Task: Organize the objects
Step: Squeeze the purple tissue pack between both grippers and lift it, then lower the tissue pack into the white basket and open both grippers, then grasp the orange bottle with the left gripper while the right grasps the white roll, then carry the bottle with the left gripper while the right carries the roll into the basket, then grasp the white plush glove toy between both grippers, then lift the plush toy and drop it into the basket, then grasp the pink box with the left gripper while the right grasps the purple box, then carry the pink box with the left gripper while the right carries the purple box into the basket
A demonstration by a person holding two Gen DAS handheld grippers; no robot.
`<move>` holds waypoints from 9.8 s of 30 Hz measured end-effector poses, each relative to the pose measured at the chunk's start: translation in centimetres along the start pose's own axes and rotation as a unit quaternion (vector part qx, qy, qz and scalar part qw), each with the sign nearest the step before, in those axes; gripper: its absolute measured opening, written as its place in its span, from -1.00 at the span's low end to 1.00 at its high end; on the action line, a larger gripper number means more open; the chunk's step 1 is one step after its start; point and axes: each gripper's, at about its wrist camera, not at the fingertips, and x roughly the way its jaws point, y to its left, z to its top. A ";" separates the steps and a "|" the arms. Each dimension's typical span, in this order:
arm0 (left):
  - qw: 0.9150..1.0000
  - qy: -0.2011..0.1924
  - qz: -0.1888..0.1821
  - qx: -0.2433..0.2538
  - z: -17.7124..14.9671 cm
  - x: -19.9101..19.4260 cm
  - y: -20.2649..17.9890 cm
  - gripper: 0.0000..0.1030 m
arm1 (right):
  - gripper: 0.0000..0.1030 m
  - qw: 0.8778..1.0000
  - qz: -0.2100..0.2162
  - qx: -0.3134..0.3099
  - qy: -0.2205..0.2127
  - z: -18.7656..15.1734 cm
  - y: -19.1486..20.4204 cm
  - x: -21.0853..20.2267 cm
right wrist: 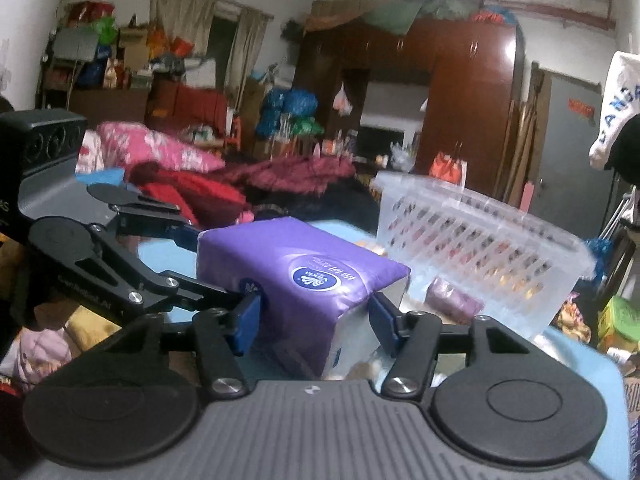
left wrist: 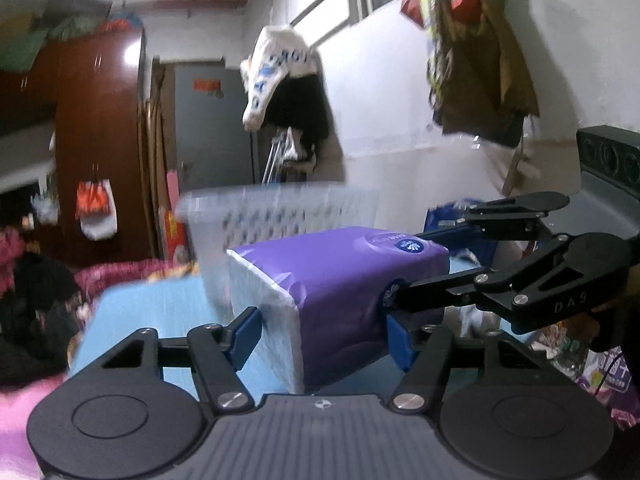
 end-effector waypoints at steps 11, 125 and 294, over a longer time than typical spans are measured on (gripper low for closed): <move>0.999 -0.018 -0.019 0.036 15.3 9.3 1.8 0.30 | 0.18 0.995 -0.085 -0.010 -0.046 11.6 -8.9 -1.7; 0.974 0.183 0.127 -0.043 13.6 24.5 8.8 0.18 | 0.11 0.944 -0.208 0.174 0.188 8.4 -22.4 15.7; 0.973 0.182 0.112 -0.088 2.9 18.1 9.3 0.47 | 0.39 0.949 -0.098 0.290 0.075 0.7 -15.8 5.0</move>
